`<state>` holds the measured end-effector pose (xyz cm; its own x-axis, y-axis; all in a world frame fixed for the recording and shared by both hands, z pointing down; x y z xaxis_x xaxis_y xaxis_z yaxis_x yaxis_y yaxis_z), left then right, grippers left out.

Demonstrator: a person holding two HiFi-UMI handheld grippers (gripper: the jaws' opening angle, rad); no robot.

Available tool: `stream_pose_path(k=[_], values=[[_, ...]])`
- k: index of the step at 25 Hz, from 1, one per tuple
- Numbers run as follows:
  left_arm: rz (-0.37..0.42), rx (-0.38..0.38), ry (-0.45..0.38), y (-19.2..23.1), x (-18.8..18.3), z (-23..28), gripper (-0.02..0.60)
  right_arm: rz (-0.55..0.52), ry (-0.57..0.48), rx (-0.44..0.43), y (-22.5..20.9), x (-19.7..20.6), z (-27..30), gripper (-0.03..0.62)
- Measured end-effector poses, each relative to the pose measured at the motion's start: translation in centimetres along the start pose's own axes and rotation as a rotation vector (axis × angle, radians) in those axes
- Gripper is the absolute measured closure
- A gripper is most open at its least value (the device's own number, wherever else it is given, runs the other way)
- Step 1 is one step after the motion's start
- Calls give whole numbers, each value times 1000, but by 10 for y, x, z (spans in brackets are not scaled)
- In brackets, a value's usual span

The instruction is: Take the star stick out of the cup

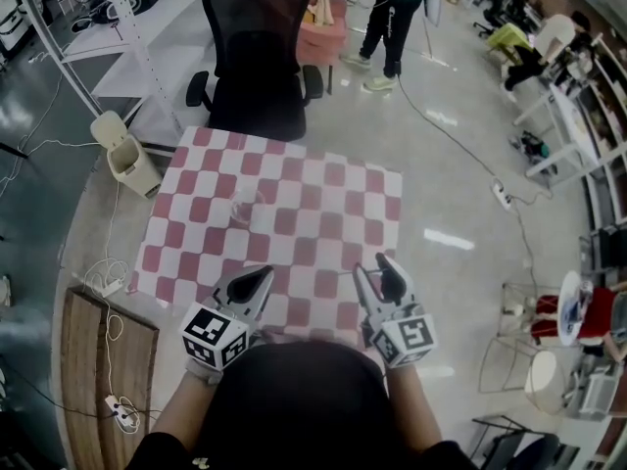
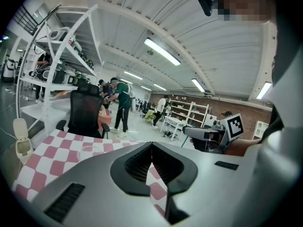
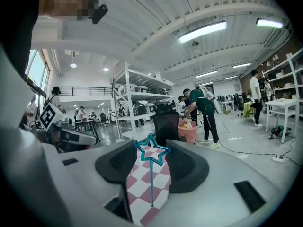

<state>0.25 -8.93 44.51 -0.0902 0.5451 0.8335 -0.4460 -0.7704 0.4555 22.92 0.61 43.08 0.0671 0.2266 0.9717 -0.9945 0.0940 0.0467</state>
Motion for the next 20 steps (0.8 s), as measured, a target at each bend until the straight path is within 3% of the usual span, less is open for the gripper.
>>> stream_pose_path(k=[20], values=[[3,-23,-25,0,-3,-15,541,-26,0,-24,13,-5,-3,390]])
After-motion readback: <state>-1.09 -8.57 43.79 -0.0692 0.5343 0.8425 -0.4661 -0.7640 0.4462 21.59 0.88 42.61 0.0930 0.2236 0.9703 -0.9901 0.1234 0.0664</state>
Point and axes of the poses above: the fingertips, and each gripper's own axes: z forward along the fingers, y to its left, x out of its underside, the point moved 6 cm from there along -z, backward along the fingers, and after that the axes turned 10 degrees about -z, right-handed, at the moved point
